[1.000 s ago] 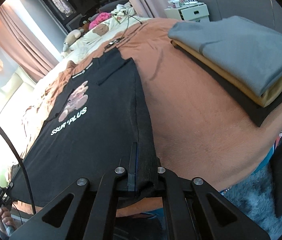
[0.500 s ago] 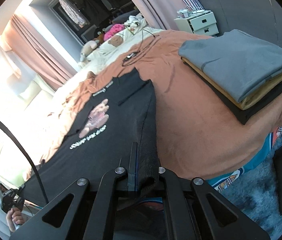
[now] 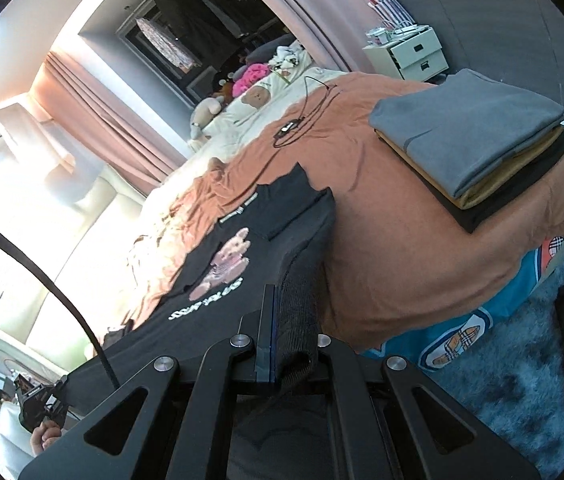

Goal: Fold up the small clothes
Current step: 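Lift the hem with both grippers and fold it toward the collar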

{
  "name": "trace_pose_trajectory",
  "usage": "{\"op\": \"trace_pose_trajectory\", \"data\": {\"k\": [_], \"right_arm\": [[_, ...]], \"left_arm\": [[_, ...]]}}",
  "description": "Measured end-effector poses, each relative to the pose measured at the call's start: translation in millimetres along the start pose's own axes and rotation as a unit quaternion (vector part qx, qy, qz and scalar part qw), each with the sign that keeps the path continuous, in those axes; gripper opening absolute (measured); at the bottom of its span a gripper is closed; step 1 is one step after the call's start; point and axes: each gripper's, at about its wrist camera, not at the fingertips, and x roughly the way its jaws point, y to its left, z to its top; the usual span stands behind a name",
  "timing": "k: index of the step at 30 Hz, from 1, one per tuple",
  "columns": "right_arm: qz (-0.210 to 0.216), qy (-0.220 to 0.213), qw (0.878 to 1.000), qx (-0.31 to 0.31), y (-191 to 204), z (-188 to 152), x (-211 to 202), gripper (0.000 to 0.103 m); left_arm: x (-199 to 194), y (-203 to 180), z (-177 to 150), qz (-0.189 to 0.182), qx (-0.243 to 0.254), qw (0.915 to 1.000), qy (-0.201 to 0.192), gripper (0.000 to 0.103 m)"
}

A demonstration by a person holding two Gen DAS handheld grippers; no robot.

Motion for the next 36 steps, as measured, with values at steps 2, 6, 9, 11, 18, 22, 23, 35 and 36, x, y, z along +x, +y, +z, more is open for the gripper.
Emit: {"op": "trace_pose_trajectory", "data": {"k": [2, 6, 9, 11, 18, 22, 23, 35, 36], "right_arm": [[0.007, -0.003, 1.000, -0.003, -0.5, 1.2, -7.5, 0.000], [0.021, -0.008, 1.000, -0.012, 3.2, 6.8, -18.4, 0.000], [0.033, -0.017, 0.999, -0.017, 5.0, 10.4, -24.5, 0.000], [0.042, -0.023, 0.999, -0.017, 6.4, 12.2, -25.4, 0.000], [0.054, -0.029, 0.998, -0.014, -8.5, 11.3, -8.3, 0.000], [0.047, -0.020, 0.999, -0.001, -21.8, 13.0, 8.3, 0.000], [0.045, -0.017, 0.999, 0.002, -24.8, 15.2, 14.4, 0.000], [0.019, 0.013, 0.999, 0.027, -16.5, 63.5, 84.4, 0.000], [0.017, 0.015, 0.999, 0.027, -13.7, 68.5, 89.6, 0.000]], "left_arm": [[-10.6, -5.8, -1.2, -0.006, 0.000, 1.0000, -0.005, 0.002], [-32.6, -17.0, -1.7, -0.020, 0.005, 0.9997, -0.016, 0.002], [-45.2, -25.0, -0.9, -0.029, 0.009, 0.9992, -0.027, 0.002], [-49.3, -27.1, 0.1, -0.033, 0.009, 0.9990, -0.031, 0.002], [-45.3, -31.6, 7.4, -0.031, 0.012, 0.9990, -0.030, 0.003], [-32.9, -28.7, 10.9, -0.023, 0.005, 0.9994, -0.024, 0.003], [-29.0, -28.3, 11.8, -0.021, 0.005, 0.9995, -0.022, 0.003], [34.7, -22.8, 45.8, 0.007, -0.010, 0.9999, -0.001, 0.003], [44.6, -22.8, 51.2, 0.012, -0.012, 0.9999, 0.002, 0.003]]}}
